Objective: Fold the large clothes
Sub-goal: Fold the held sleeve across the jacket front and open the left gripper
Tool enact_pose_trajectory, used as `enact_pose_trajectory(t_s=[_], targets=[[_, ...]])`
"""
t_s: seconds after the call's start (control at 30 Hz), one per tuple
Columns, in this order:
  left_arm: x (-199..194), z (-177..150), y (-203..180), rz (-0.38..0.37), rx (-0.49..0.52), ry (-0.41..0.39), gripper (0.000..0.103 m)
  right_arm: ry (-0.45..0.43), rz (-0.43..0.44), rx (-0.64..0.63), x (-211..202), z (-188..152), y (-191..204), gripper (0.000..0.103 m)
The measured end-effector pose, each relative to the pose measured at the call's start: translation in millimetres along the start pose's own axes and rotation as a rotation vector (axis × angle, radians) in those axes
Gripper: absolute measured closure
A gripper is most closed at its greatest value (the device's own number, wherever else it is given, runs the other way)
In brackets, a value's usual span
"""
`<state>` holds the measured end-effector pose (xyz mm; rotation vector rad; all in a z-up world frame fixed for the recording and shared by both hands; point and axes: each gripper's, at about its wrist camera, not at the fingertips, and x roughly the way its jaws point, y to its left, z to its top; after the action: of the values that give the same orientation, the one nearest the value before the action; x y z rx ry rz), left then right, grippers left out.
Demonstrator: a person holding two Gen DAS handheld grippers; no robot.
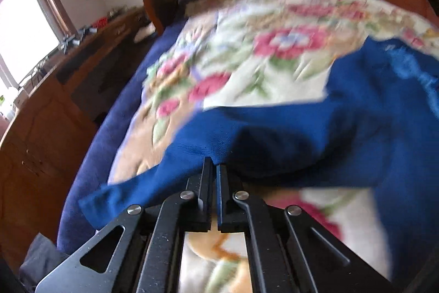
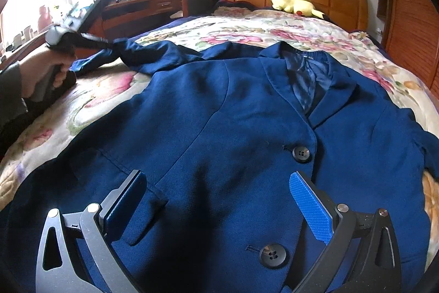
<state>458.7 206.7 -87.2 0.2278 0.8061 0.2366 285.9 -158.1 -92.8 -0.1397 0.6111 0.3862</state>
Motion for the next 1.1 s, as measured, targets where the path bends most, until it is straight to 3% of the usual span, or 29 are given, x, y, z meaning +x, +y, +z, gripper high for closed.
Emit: enact_pose_trajectory(t_s=[0.27, 0.43, 0.5, 0.63, 0.77, 0.87, 1.0, 1.1], targets=[[-96.6, 17.3, -54.1, -0.157, 0.05, -0.131, 0.101, -0.062, -0.035, 0.05, -36.6, 9.3, -17.4, 0.0], [-125.9, 7.8, -82.8, -0.179, 0.098, -0.152, 0.099, -0.103, -0.108, 0.07, -82.4, 7.9, -26.3, 0.0], [-131.6, -1.5, -85.8, -0.245, 0.084, -0.136, 0.09, -0.111, -0.128, 0.099, -104.3, 0.8, -31.2, 0.0], [-151.0, -20.2, -93.0, -0.31, 0.079, -0.15, 0.074, -0.114, -0.18, 0.131, -141.1, -17.1, -33.4, 0.0], [-176.5, -38.6, -93.6, -0.361, 0.05, -0.165, 0.066, -0.103, -0.197, 0.146, -164.5, -20.7, -34.7, 0.0], [-199.2, -53.6, -85.4, -0.385, 0.001, -0.195, 0.06, -0.097, -0.174, 0.127, -165.5, -12.0, -30.7, 0.0], [-224.6, -80.6, -69.6, -0.411, -0.062, -0.229, 0.032, -0.098, -0.122, 0.083, -149.1, 6.2, -20.1, 0.0], [-237.2, -101.2, -57.8, -0.415, -0.081, -0.231, 0.025, -0.096, -0.052, 0.05, -129.6, 18.6, -5.0, 0.0]])
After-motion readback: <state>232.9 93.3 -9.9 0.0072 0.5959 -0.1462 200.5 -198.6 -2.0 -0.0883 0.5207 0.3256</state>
